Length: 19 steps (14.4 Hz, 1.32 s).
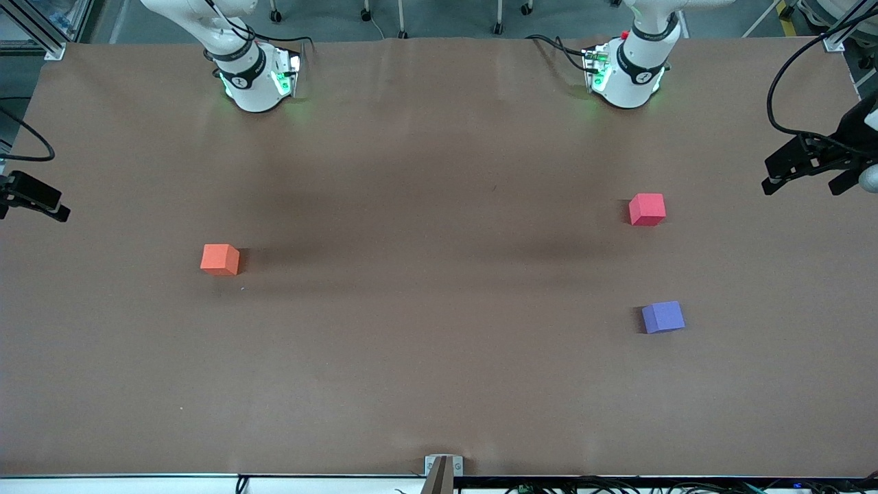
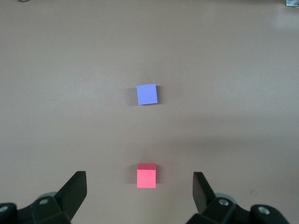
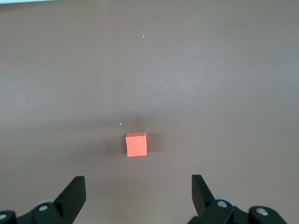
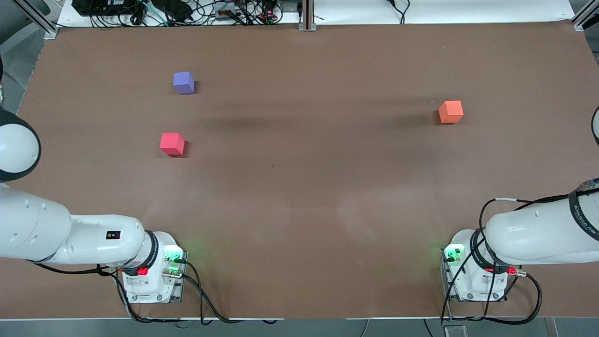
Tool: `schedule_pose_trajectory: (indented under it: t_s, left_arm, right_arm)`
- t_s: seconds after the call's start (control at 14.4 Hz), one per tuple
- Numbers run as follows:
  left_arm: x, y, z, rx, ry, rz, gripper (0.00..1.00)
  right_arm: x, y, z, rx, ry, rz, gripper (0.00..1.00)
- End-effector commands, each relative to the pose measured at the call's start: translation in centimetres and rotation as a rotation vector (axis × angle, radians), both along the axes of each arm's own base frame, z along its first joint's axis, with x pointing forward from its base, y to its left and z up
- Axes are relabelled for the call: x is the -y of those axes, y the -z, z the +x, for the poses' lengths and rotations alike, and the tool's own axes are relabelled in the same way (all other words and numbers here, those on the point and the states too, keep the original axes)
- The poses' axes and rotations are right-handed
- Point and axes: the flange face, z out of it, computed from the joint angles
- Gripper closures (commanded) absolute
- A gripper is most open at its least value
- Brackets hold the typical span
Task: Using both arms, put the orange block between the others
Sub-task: 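Reach the right gripper toward the orange cube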
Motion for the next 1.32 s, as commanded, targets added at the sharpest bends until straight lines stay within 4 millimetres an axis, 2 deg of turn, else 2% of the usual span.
schedule_pose_trajectory:
  t_s: [0.0, 0.42, 0.55, 0.62, 0.69, 0.83, 1.04, 1.25]
  left_arm:
    - [0.2, -0.1, -0.2, 0.01, 0.018, 0.001, 0.0]
    - [0.1, -0.3, -0.2, 0.007, -0.006, -0.018, 0.0]
    - [0.1, -0.2, -0.3, 0.004, -0.007, -0.018, 0.0]
    - [0.1, -0.3, -0.4, 0.005, -0.007, -0.019, 0.0]
    - [0.1, -0.2, -0.4, 0.004, -0.007, -0.018, 0.0]
    - [0.1, 0.0, -0.4, 0.001, -0.007, -0.017, 0.0]
    - [0.1, -0.1, -0.4, 0.001, -0.006, -0.017, 0.0]
    - [0.2, -0.2, -0.5, 0.004, -0.004, -0.017, 0.0]
  right_arm:
    - [0.0, 0.4, -0.9, -0.012, -0.009, -0.009, 0.0]
    - [-0.2, 1.1, -0.7, -0.026, -0.012, -0.009, 0.0]
    - [-1.4, 5.2, -0.1, -0.062, -0.03, -0.004, 0.0]
    - [-2.3, 8.4, 0.0, -0.075, -0.047, -0.005, 0.0]
    - [-2.8, 10.7, -0.1, -0.084, -0.056, -0.003, 0.0]
    - [-3.0, 15.2, -0.3, -0.148, -0.059, 0.001, 0.0]
    - [-3.2, 21.9, 0.8, -0.257, -0.066, 0.003, 0.0]
    - [-3.8, 27.4, 1.1, -0.344, -0.08, 0.007, 0.0]
